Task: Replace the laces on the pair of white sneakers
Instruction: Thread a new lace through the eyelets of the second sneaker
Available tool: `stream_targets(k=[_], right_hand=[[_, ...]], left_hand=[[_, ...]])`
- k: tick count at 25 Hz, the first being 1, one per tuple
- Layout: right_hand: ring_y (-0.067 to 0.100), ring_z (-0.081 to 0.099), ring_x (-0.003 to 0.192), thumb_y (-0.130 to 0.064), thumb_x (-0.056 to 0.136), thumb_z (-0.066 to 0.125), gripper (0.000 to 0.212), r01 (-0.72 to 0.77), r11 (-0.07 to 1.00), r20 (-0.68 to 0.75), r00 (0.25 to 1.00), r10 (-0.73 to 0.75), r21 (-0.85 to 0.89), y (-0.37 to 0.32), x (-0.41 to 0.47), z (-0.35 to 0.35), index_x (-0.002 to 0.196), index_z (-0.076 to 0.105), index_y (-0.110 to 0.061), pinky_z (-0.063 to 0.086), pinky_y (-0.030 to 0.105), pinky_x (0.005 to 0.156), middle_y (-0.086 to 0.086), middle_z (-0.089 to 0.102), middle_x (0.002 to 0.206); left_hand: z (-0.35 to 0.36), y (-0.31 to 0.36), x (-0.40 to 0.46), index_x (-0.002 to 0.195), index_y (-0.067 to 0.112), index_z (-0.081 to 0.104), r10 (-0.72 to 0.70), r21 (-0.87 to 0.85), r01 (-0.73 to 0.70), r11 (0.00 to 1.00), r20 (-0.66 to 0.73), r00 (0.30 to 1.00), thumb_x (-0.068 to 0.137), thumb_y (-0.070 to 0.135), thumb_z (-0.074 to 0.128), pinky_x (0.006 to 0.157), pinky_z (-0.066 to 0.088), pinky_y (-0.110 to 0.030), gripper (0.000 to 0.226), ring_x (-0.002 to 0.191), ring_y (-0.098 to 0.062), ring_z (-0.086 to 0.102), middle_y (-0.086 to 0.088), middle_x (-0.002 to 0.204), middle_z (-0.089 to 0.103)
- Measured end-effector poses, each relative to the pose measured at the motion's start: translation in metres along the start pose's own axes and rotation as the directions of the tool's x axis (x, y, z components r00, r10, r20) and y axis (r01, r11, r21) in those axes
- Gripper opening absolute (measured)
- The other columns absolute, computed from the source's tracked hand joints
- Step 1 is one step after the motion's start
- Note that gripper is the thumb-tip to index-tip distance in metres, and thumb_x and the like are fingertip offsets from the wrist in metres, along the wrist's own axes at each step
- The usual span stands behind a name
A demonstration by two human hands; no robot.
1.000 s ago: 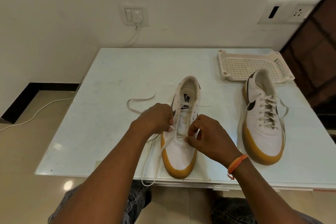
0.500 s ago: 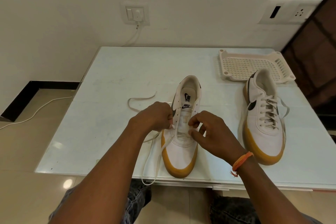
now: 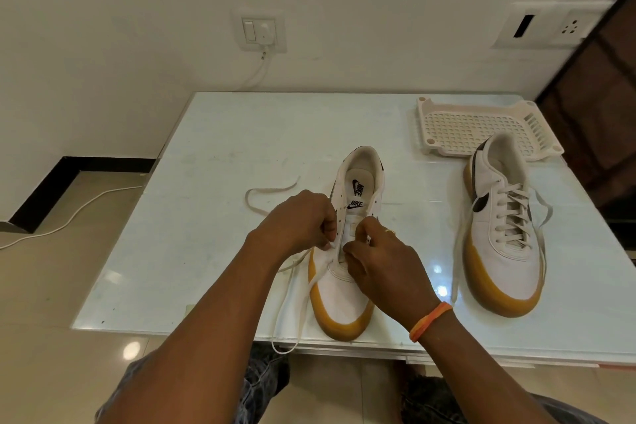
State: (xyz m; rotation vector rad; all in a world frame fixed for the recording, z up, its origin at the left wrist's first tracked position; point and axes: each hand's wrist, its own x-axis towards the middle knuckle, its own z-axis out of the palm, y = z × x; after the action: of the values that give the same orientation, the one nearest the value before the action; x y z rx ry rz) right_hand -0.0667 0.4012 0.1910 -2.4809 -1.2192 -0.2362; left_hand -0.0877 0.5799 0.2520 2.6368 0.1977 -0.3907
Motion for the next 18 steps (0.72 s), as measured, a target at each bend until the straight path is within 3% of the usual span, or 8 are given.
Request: stream_targets(k=[6, 9, 12, 15, 18], right_hand=[[0.024, 0.062, 0.079, -0.021, 0.077, 0.080, 0.014, -0.175, 0.974, -0.023, 0.983, 0.180, 0.141, -0.006, 0.003, 0.017, 0.082, 0.069, -0.015, 0.058, 0.027, 0.066, 0.009, 0.058, 0.105], [0.028, 0.058, 0.100, -0.024, 0.086, 0.071, 0.012, -0.244, 0.948, -0.031, 0.966, 0.255, 0.203, -0.006, 0.000, 0.022, 0.081, 0.062, -0.018, 0.054, 0.035, 0.083, 0.011, 0.054, 0.118], [0.031, 0.051, 0.108, -0.028, 0.089, 0.065, 0.011, -0.286, 0.946, -0.044, 0.954, 0.295, 0.150, -0.007, -0.001, 0.027, 0.083, 0.061, -0.021, 0.050, 0.041, 0.087, 0.009, 0.047, 0.125], [0.027, 0.038, 0.114, -0.033, 0.089, 0.052, 0.016, -0.302, 0.944, -0.054, 0.949, 0.312, 0.135, -0.008, 0.001, 0.029, 0.081, 0.061, -0.023, 0.041, 0.046, 0.091, 0.002, 0.039, 0.125], [0.027, 0.037, 0.118, -0.034, 0.088, 0.045, 0.020, -0.321, 0.938, -0.030, 0.944, 0.327, 0.135, -0.009, 0.002, 0.027, 0.079, 0.061, -0.025, 0.035, 0.047, 0.093, -0.002, 0.036, 0.125]], left_hand=[[0.011, 0.004, -0.010, 0.102, 0.019, 0.075, 0.063, 0.128, -0.048, 0.991, -0.119, 0.991, 0.085, 0.024, 0.073, 0.085, 0.053, -0.029, 0.018, 0.093, -0.017, 0.067, 0.000, 0.103, 0.072], [0.015, 0.004, -0.015, 0.106, 0.021, 0.074, 0.084, 0.098, -0.071, 0.993, -0.131, 0.988, 0.089, 0.023, 0.068, 0.087, 0.054, -0.030, 0.018, 0.091, -0.015, 0.067, 0.001, 0.103, 0.072], [0.016, 0.003, -0.017, 0.102, 0.020, 0.074, 0.115, 0.091, -0.104, 0.990, -0.128, 0.985, 0.093, 0.022, 0.062, 0.085, 0.055, -0.032, 0.016, 0.087, -0.015, 0.066, 0.001, 0.100, 0.073], [0.017, 0.000, -0.016, 0.100, 0.016, 0.071, 0.126, 0.119, -0.115, 0.986, -0.086, 0.988, 0.095, 0.022, 0.056, 0.078, 0.053, -0.031, 0.016, 0.085, -0.017, 0.063, 0.000, 0.100, 0.067], [0.019, -0.006, -0.010, 0.102, 0.006, 0.065, 0.045, 0.104, -0.050, 0.993, 0.056, 0.997, 0.099, 0.021, 0.047, 0.074, 0.045, -0.026, 0.023, 0.089, -0.020, 0.058, -0.007, 0.102, 0.059]])
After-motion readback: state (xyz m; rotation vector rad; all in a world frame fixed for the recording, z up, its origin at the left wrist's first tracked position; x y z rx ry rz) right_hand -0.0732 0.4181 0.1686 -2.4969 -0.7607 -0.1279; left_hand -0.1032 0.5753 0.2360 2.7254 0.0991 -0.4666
